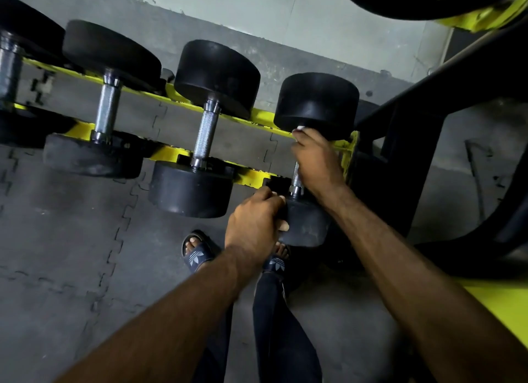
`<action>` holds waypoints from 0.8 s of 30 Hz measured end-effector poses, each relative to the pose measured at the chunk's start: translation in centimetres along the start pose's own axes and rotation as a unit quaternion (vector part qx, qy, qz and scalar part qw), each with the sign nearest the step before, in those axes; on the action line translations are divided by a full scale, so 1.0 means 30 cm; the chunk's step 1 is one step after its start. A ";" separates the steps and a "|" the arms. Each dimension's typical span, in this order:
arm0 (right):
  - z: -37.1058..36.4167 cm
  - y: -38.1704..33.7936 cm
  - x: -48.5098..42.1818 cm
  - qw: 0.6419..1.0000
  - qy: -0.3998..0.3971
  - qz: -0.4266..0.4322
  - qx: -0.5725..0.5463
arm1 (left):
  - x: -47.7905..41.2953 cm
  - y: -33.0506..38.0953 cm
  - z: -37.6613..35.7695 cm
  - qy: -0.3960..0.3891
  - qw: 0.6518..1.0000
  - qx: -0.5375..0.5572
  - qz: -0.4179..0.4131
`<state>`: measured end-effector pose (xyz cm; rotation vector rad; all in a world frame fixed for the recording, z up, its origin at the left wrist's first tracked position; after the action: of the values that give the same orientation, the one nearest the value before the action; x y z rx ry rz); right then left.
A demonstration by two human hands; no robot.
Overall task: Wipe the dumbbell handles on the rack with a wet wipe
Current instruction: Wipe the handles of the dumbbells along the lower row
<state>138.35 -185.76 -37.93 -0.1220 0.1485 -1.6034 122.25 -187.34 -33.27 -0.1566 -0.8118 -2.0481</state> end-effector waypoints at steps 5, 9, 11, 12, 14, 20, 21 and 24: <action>-0.004 -0.097 -0.090 0.952 -0.273 0.032 0.137 | -0.005 -0.002 -0.009 -0.010 1.000 -0.016 0.010; 0.027 -0.098 -0.074 0.950 -0.301 0.070 0.049 | -0.005 -0.006 -0.012 -0.012 1.000 -0.016 0.013; 0.039 -0.056 -0.028 0.973 -0.222 0.016 -0.054 | -0.006 -0.009 -0.013 -0.010 1.000 -0.004 0.014; 0.045 -0.025 0.002 0.980 -0.151 -0.039 -0.121 | -0.006 -0.009 -0.011 -0.008 1.000 0.003 0.013; 0.057 0.050 0.077 0.952 0.036 -0.179 -0.246 | -0.002 -0.005 -0.008 -0.005 1.000 0.009 0.006; -0.117 0.122 0.200 0.626 0.133 -0.524 -0.562 | 0.002 0.000 0.002 -0.002 1.000 0.007 -0.009; -0.136 0.113 0.206 0.597 0.103 -0.529 -0.595 | 0.001 0.001 0.003 -0.004 1.000 0.006 -0.007; -0.127 0.096 0.250 0.586 0.021 -0.525 -0.617 | 0.004 0.005 0.003 -0.004 1.000 0.000 -0.007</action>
<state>140.26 -193.27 -42.28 -1.5078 1.4750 -2.3449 122.28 -187.41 -33.09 -0.1589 -0.8196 -2.0611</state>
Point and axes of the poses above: each hand's wrist, its own x-axis away from the middle knuckle, its own z-axis out of the back of the hand, y = z × x, the point moved 6 cm from there along -x, towards the middle knuckle, and after that the axes turned 10 degrees about z, right-handed, at the moved point
